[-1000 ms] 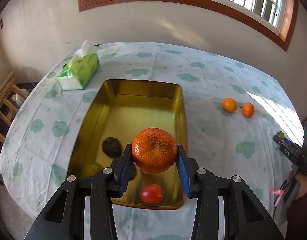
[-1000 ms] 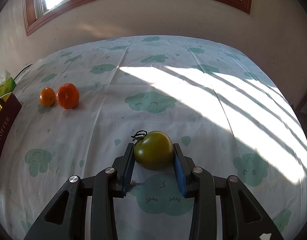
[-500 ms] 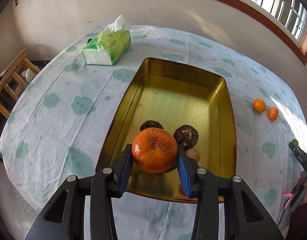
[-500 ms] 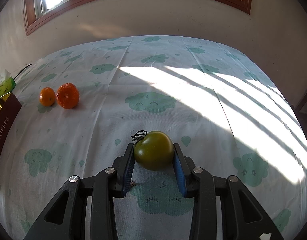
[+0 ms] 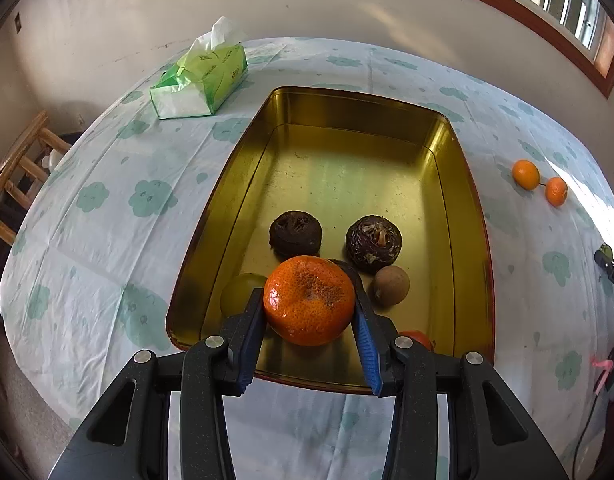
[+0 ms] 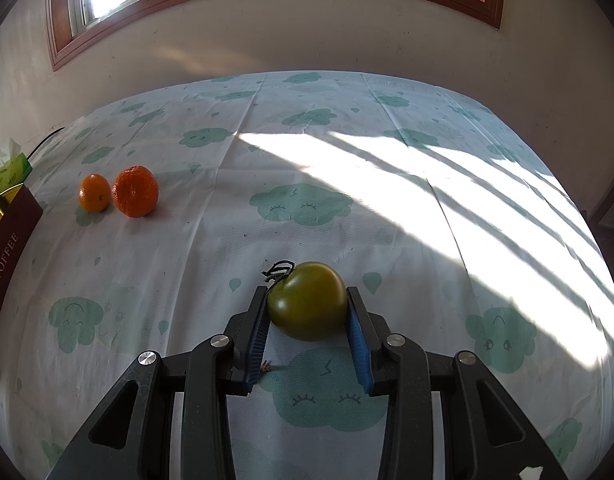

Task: Organize fruits
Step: 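Carry the tangerine into the gold tin and open the left tool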

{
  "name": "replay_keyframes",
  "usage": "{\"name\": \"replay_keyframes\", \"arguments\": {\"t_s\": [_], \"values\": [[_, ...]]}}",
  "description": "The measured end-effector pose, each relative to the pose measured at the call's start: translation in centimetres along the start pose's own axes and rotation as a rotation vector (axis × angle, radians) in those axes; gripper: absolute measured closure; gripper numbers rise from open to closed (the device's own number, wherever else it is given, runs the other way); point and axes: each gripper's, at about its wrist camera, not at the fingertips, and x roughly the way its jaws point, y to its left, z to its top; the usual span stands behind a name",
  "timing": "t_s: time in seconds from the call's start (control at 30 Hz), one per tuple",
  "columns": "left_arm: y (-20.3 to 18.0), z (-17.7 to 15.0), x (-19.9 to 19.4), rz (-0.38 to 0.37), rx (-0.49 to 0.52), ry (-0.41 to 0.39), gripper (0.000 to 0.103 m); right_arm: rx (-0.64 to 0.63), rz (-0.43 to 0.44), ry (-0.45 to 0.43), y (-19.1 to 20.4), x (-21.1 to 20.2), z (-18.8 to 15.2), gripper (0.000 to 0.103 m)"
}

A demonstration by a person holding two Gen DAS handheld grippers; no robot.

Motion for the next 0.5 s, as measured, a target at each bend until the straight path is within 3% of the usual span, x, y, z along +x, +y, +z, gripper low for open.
{"name": "replay_keyframes", "arguments": {"t_s": [0.5], "values": [[-1.4,-0.7,0.2,0.027,0.053,0.001,0.058,-0.001,0.0,0.0,0.0,0.0,0.0,0.068]]}}
